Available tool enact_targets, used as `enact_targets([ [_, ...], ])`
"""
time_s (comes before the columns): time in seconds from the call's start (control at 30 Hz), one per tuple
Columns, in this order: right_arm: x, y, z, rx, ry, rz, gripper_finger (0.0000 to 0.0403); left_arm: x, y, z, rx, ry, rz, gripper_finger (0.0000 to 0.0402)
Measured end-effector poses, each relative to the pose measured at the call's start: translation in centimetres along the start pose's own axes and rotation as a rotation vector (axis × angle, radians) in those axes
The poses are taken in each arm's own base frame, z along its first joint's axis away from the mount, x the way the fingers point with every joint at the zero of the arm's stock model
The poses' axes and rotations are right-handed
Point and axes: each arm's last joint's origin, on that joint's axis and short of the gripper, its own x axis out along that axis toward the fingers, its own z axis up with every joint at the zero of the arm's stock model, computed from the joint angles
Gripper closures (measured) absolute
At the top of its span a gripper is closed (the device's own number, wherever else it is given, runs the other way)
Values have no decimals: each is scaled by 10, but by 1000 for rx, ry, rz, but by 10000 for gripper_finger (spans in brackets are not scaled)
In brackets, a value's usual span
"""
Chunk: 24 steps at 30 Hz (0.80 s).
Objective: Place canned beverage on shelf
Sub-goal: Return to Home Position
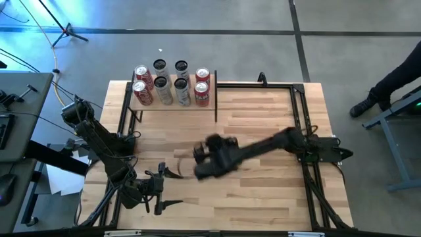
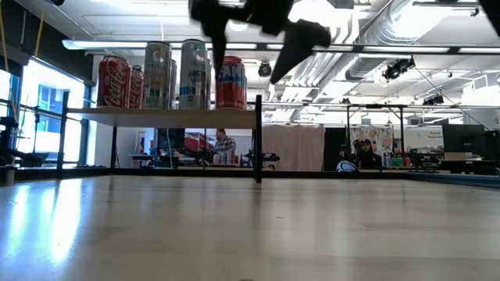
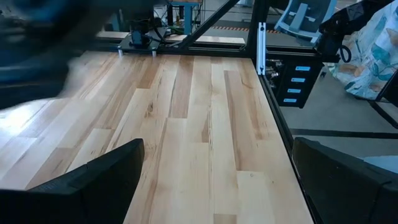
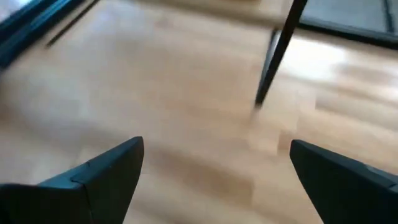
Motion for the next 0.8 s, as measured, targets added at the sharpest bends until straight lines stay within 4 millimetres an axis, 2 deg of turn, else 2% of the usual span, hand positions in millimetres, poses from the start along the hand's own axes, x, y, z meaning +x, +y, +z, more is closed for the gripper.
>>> enact_targets([
  [0.17,-56,-11,-38,-81,0,37,11,0,0,0,-5,-3,-1,14],
  [0.3,-99,-27,-64,-14,-153,90,21,0,0,0,-6,-2,-5,14],
  [0.4,-117,-41,-88,-1,-260,170,34,0,0,0,-6,0,-10,14],
  [0.47,-120,-52,-100,10,-296,198,40,0,-1,0,-6,3,-16,14],
  [0.63,-105,-87,-126,56,-398,241,43,0,-1,1,-7,2,-16,14],
  [0.8,-93,-119,-133,39,-549,356,44,0,-1,0,-7,5,-23,14],
])
